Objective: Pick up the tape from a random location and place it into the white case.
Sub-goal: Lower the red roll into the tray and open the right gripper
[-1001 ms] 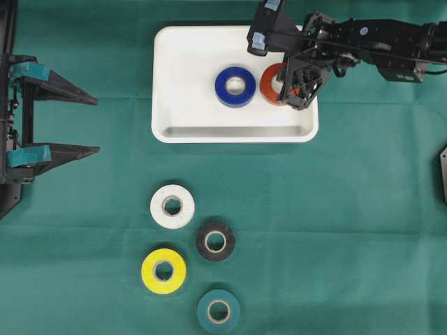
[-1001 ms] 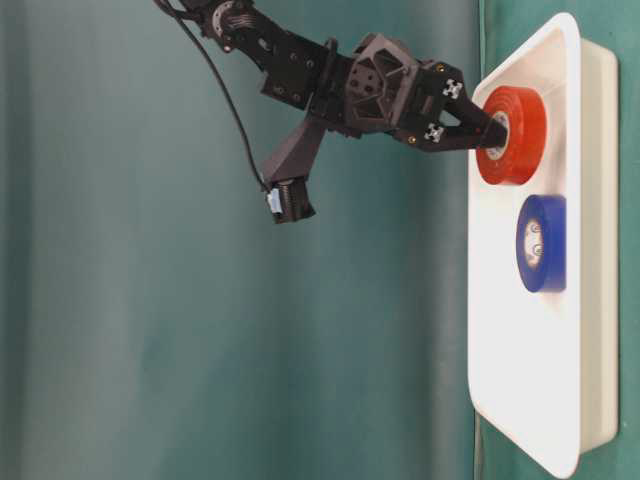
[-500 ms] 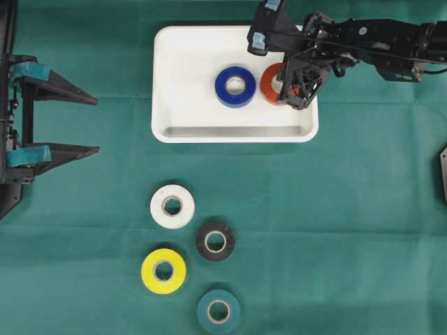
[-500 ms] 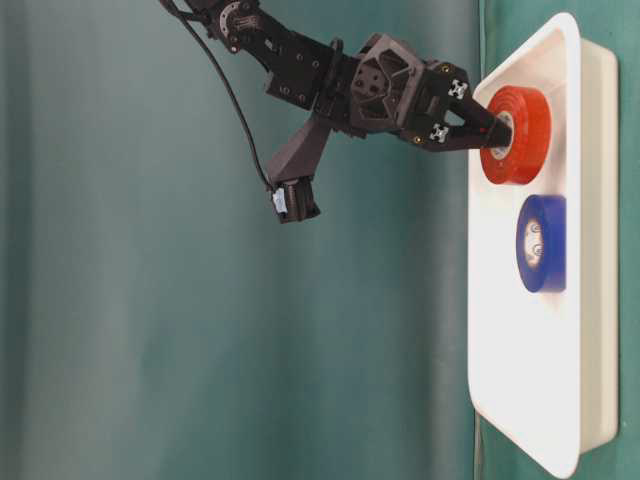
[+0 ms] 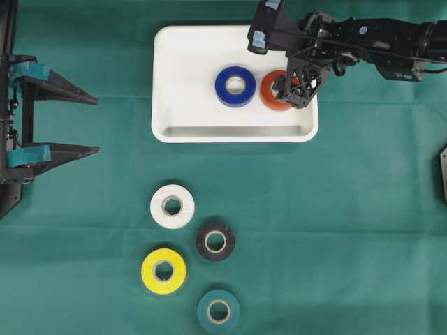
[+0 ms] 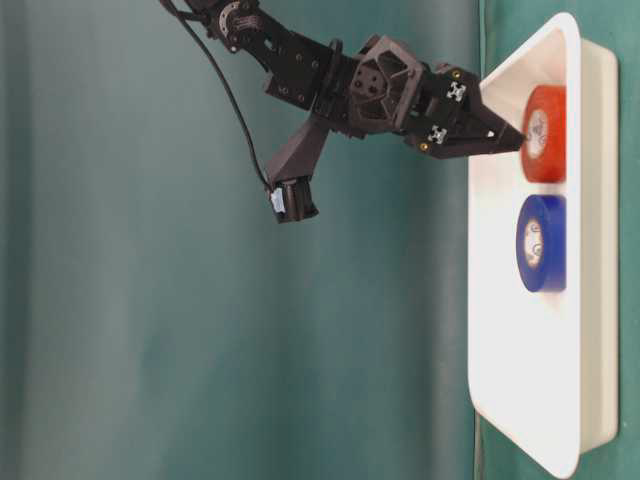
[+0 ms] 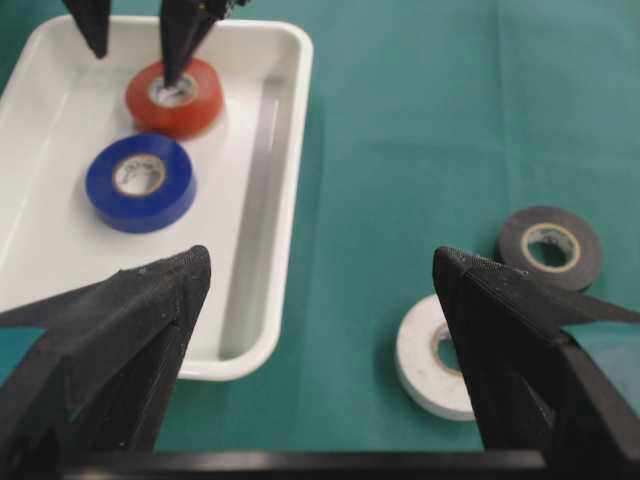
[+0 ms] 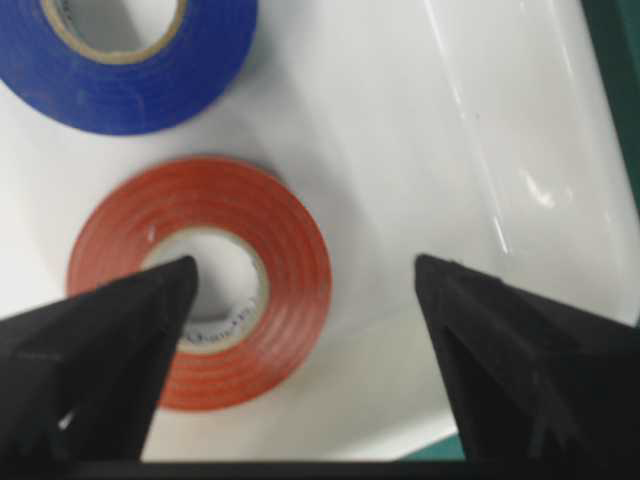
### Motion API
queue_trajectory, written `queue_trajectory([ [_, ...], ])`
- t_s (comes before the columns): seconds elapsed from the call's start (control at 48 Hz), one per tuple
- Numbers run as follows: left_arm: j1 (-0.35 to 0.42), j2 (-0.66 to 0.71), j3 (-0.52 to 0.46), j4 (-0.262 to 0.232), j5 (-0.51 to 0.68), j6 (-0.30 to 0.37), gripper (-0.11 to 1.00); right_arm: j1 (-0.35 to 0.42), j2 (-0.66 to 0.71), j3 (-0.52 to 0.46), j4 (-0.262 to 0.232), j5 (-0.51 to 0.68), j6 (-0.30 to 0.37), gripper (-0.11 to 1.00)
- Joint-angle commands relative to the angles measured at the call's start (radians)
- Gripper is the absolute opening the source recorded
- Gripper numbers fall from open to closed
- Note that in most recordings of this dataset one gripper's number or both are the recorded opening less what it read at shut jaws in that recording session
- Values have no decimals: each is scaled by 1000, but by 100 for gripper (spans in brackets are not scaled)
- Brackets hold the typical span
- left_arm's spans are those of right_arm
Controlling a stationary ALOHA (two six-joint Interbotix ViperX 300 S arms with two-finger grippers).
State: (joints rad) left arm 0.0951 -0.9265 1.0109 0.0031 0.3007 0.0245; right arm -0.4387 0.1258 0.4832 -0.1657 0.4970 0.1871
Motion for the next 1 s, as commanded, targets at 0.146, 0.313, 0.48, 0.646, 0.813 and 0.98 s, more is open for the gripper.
queue_trajectory([
  [0.146, 3, 6, -12, -2, -5, -2, 94, -3, -14, -9, -11, -6, 0, 85],
  [0.313, 3, 6, -12, -2, -5, -2, 94, -3, -14, -12, -11, -3, -2, 85],
  [0.48, 3, 5, -14, -2, -5, -2, 94, -3, -46, -26, -12, 18, -8, 85],
  [0.646, 3, 6, -12, -2, -5, -2, 94, -3, -110, -46, -20, 64, -12, 85],
  [0.813, 3, 6, -14, -2, -5, -2, 94, -3, -163, -58, -41, 114, -9, 85],
  [0.98, 3, 5, -12, -2, -5, 0, 94, -3, -170, -58, -41, 117, -9, 84],
])
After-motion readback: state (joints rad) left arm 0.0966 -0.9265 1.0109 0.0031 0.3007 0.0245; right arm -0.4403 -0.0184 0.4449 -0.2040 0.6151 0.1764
